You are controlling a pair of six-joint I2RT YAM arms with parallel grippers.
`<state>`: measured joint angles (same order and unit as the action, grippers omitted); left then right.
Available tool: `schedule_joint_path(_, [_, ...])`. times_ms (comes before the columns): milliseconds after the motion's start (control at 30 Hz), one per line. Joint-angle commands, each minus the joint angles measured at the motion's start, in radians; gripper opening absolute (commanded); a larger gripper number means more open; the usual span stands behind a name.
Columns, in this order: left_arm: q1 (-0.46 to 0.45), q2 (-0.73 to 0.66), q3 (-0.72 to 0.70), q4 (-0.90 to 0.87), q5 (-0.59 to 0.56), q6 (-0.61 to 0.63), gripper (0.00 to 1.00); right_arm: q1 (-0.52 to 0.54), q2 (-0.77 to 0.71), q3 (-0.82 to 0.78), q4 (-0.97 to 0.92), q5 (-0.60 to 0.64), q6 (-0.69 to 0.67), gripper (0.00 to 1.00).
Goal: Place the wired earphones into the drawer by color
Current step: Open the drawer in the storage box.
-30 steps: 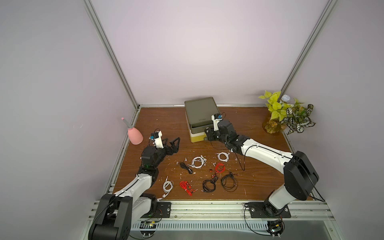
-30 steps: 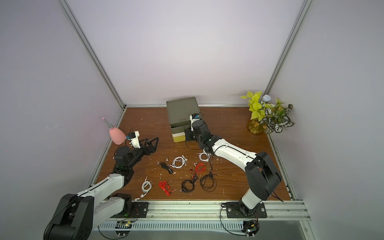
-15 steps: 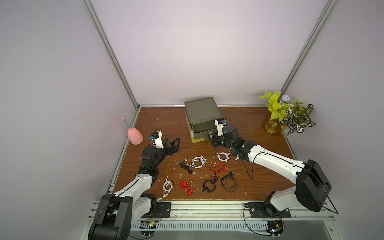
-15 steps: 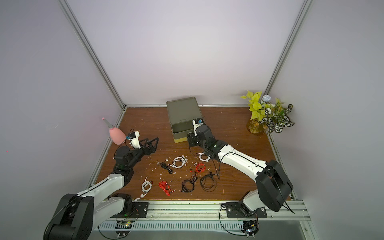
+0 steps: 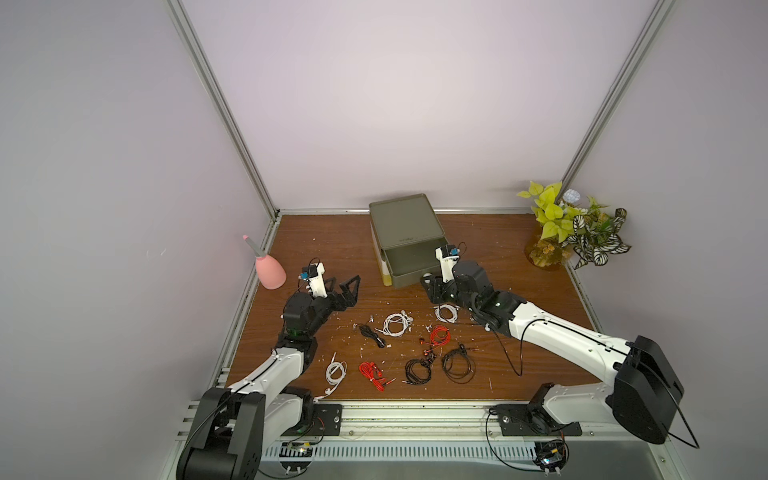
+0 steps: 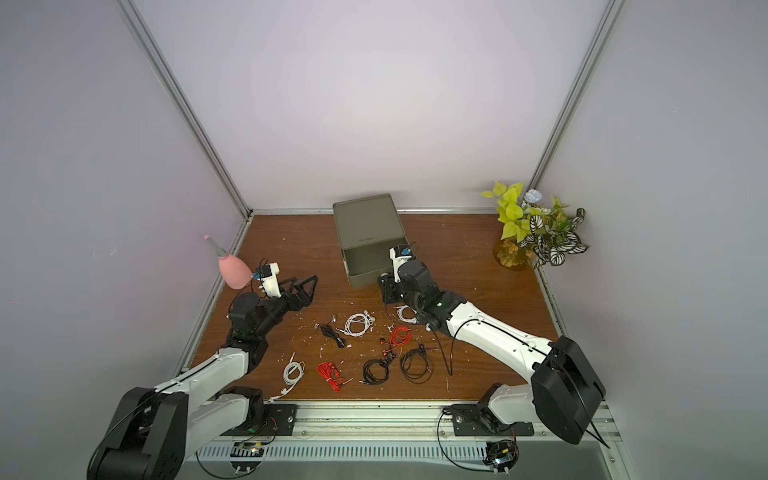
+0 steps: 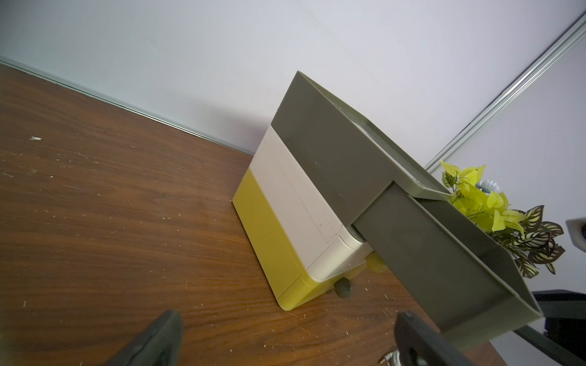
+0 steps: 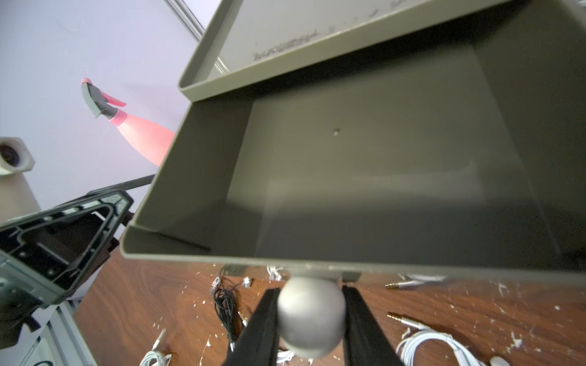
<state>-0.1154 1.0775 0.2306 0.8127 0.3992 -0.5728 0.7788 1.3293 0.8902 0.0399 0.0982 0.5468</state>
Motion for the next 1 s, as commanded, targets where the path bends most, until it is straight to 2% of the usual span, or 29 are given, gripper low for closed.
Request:
schedule_joint_path(0, [-0.009, -0.010, -0.006, 0.032, 0.006, 0.005, 1.00, 0.011, -0.039, 0.000, 0.005, 0.024, 0.022, 0.23])
schedule_joint_path(833, [-0.009, -0.012, -0.007, 0.032, 0.002, 0.005, 1.00, 0.073, -0.103, -0.077, -0.029, 0.051, 0.050, 0.24])
schedule_joint_path(900, [-0.008, -0.011, -0.008, 0.032, 0.003, 0.007, 1.00, 0.073, -0.103, -0.078, -0.028, 0.052, 0.050, 0.29])
schedule_joint_path(967, [-0.009, -0.012, -0.009, 0.032, 0.001, 0.007, 1.00, 0.073, -0.107, -0.077, -0.028, 0.055, 0.050, 0.45])
